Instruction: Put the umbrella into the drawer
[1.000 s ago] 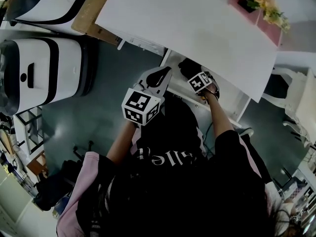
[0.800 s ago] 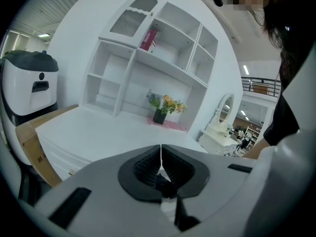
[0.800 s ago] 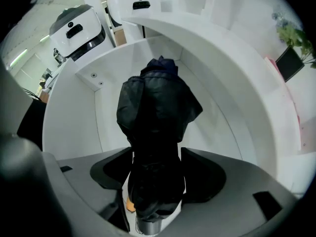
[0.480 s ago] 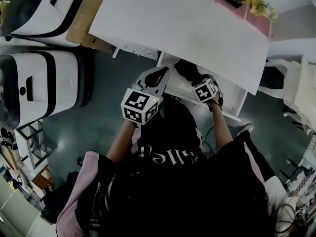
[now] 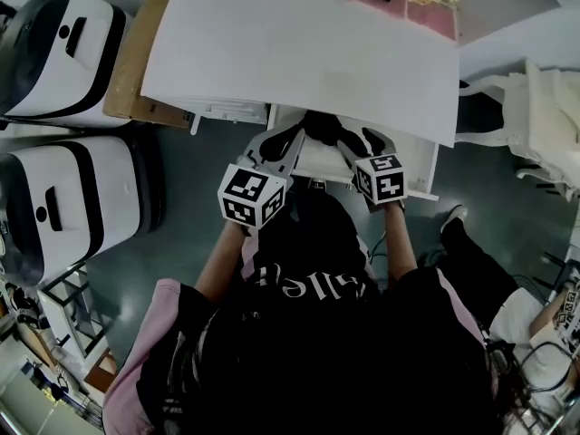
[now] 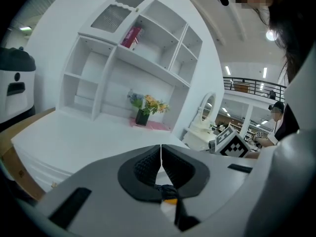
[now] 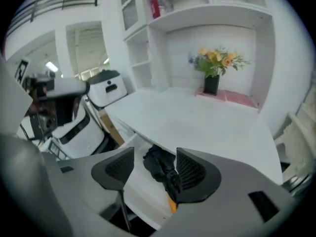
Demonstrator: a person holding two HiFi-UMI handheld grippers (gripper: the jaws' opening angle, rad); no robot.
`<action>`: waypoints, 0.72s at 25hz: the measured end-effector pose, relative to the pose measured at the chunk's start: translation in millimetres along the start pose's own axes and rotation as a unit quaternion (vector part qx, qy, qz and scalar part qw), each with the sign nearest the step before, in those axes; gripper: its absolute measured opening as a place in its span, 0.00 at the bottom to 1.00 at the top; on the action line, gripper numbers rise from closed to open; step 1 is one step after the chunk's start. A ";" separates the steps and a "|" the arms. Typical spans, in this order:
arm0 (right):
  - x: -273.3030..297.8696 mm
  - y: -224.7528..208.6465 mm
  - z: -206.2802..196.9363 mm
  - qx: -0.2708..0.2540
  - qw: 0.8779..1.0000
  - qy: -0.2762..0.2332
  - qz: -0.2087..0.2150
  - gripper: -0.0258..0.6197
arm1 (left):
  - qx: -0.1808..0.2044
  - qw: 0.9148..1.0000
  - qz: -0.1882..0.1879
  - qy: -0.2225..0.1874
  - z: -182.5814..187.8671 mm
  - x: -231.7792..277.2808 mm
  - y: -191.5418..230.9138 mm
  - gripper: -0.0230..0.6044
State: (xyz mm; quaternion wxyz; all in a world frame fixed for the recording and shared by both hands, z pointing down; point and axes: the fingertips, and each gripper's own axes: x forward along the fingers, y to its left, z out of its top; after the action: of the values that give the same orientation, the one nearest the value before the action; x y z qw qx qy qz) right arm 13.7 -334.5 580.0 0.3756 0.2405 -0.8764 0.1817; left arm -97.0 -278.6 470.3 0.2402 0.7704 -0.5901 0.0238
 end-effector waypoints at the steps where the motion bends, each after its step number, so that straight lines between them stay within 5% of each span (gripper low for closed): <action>1: -9.4 3.3 7.8 0.025 0.999 -0.024 0.005 0.49 | 0.003 1.000 -0.007 0.000 1.3 0.5 -3.3 0.06; 5: -47.1 18.7 36.7 0.107 0.987 -0.113 0.027 0.49 | 0.017 0.999 -0.037 -0.002 9.2 0.8 -16.4 0.07; 11: -90.6 38.3 61.3 0.156 0.967 -0.201 0.013 0.48 | 0.037 0.996 -0.077 -0.013 22.9 -8.8 -34.6 0.06; 18: -136.9 67.1 66.5 0.243 0.921 -0.304 0.009 0.47 | 0.058 0.990 -0.124 -0.019 28.6 -36.6 -50.9 0.06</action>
State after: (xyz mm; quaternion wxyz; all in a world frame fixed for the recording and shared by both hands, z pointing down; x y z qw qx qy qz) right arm 20.7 -273.8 425.3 0.0198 0.3603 -0.8793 0.3108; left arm -68.2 -247.6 415.9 0.1852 0.8507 -0.4918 0.0131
